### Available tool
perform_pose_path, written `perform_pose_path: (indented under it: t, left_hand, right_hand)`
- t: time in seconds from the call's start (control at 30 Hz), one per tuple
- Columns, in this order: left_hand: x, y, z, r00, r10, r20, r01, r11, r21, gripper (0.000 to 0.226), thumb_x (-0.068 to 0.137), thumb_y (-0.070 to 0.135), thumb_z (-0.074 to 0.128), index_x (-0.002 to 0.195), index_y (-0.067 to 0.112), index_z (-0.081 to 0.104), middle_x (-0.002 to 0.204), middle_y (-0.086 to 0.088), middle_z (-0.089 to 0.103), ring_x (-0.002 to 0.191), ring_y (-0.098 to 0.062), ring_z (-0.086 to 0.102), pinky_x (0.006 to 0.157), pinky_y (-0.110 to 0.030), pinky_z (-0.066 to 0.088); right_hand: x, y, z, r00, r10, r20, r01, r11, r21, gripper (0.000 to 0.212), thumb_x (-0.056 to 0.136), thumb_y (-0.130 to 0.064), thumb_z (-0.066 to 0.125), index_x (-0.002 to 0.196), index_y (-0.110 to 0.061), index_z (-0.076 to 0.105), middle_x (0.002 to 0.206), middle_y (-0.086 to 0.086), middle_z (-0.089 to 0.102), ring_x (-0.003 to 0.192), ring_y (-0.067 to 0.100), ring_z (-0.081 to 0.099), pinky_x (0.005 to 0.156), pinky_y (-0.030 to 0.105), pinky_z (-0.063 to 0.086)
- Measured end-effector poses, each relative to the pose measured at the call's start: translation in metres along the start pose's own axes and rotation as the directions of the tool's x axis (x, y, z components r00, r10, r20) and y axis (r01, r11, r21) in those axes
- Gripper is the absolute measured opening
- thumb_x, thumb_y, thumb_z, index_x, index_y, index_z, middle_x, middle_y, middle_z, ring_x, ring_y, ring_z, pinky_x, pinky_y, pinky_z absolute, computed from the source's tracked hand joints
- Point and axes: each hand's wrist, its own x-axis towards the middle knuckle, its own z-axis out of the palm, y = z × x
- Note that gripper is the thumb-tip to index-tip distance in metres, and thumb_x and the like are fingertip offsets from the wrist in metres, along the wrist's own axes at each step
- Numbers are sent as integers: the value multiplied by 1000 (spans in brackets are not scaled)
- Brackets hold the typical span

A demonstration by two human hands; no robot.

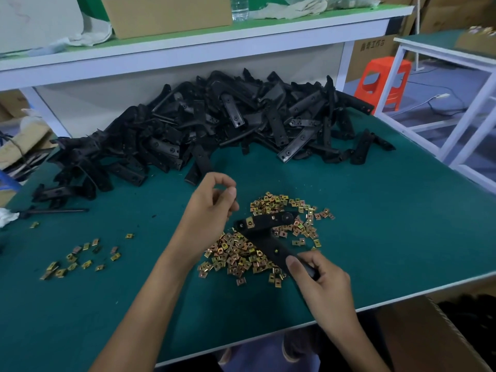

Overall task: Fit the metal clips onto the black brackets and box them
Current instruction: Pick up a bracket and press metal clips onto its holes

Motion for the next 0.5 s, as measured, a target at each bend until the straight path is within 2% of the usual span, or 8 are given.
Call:
perform_pose_path:
  t: [0.07,0.17,0.3,0.37,0.5]
  left_hand:
    - [0,3,2,999,7,32,-8,999,52,16,103,29,53,98,41,63,87,16,72,82,0,66,73,-20,52]
    - [-1,7,3,994,-3,110,-3,998,55,17,98,27,62,99,43,67,95,15,75,94,-2,70,88,-34,56]
    - [-3,10,5,988,56,144,-72,991,109,14,99,31,62,97,43,69,95,14,74,92,-6,69,90,-44,58]
    - [-4,10,5,985,59,159,-75,993,93,14,99,32,63,98,43,71,96,15,74,92,-6,69,89,-42,58]
    - [-6,10,7,981,50,187,-69,993,101,20,99,31,63,104,48,74,97,23,74,97,3,68,81,-21,49]
  right_hand:
    - [-1,0,0,1000,-4,8,4,1000,0,14,90,-40,72,85,-27,68,61,-6,59,53,3,46,49,19,33]
    - [-1,0,0,1000,-8,18,9,1000,-10,19,90,-40,72,80,-24,68,59,-10,56,52,3,46,47,16,32]
    - [-2,-1,0,999,-14,29,16,999,-36,20,90,-44,69,77,-28,67,58,-13,56,52,3,47,48,15,31]
    - [-1,-1,0,999,-23,32,25,998,-52,21,89,-46,68,78,-27,67,59,-14,56,53,3,48,48,15,32]
    - [-2,-1,-1,999,-33,37,36,997,-65,20,89,-45,69,79,-28,67,61,-13,58,55,4,49,50,15,32]
